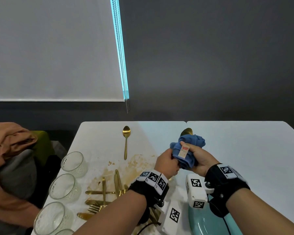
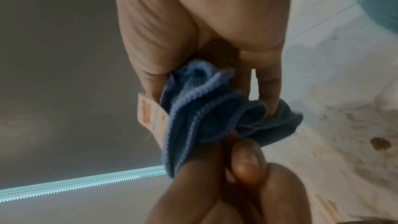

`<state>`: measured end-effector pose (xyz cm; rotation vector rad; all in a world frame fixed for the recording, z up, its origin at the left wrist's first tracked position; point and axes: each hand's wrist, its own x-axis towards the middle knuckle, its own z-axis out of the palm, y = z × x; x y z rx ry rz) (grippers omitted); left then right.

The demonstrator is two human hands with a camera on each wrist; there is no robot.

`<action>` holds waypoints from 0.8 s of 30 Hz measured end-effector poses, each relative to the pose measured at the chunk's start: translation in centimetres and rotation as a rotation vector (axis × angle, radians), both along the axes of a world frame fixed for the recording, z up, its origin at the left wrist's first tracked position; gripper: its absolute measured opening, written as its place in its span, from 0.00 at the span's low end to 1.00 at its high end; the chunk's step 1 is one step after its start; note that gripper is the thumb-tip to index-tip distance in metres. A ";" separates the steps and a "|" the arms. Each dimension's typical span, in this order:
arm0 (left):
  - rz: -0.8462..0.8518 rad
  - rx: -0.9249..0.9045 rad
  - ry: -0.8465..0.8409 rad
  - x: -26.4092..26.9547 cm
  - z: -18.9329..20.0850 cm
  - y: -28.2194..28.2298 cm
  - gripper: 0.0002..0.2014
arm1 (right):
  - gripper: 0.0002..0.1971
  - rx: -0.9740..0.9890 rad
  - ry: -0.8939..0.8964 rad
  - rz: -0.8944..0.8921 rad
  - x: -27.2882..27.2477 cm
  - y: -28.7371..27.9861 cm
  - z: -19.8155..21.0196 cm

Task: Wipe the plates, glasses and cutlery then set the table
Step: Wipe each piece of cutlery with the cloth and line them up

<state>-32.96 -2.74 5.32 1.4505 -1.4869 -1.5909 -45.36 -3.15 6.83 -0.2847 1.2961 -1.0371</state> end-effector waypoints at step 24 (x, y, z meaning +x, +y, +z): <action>-0.248 0.224 -0.216 1.9 1.5 -1.4 0.11 | 0.07 -0.039 0.369 0.094 -0.4 -1.7 -2.0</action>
